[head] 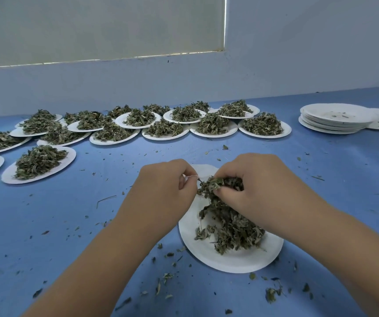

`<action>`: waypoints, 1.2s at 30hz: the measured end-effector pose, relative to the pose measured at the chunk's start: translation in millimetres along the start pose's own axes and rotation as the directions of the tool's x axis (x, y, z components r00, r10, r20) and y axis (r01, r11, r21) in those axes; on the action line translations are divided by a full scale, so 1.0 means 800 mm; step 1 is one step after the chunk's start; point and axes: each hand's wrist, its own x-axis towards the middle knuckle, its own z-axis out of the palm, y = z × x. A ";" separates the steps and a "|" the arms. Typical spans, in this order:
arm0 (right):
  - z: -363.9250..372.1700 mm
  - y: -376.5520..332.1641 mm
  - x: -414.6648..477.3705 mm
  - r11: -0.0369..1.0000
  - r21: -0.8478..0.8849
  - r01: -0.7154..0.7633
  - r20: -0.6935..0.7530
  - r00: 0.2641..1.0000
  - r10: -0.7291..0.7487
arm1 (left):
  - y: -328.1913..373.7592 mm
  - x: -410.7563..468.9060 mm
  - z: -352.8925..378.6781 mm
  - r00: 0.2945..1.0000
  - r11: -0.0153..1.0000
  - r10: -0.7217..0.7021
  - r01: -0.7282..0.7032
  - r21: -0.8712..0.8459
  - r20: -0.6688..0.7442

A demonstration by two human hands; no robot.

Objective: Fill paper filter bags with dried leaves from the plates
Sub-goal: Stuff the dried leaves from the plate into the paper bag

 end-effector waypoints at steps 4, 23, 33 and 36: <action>0.007 -0.006 -0.002 0.995 -0.103 0.018 -0.042 0.999 -0.023 | 0.008 -0.003 0.007 0.998 0.994 -0.059 0.060 -0.096 0.017; -0.009 0.003 0.001 0.984 0.174 -0.024 -0.101 0.994 0.042 | 0.028 -0.002 0.017 0.971 0.888 -0.225 0.240 -0.393 0.086; 0.001 0.000 0.000 0.977 0.211 -0.010 -0.057 0.998 0.023 | 0.021 -0.002 0.018 0.962 0.866 -0.246 0.271 -0.420 0.115; -0.004 0.005 0.000 0.893 0.447 -0.039 0.032 0.999 0.028 | 0.018 -0.003 0.019 0.959 0.862 -0.259 0.282 -0.421 0.112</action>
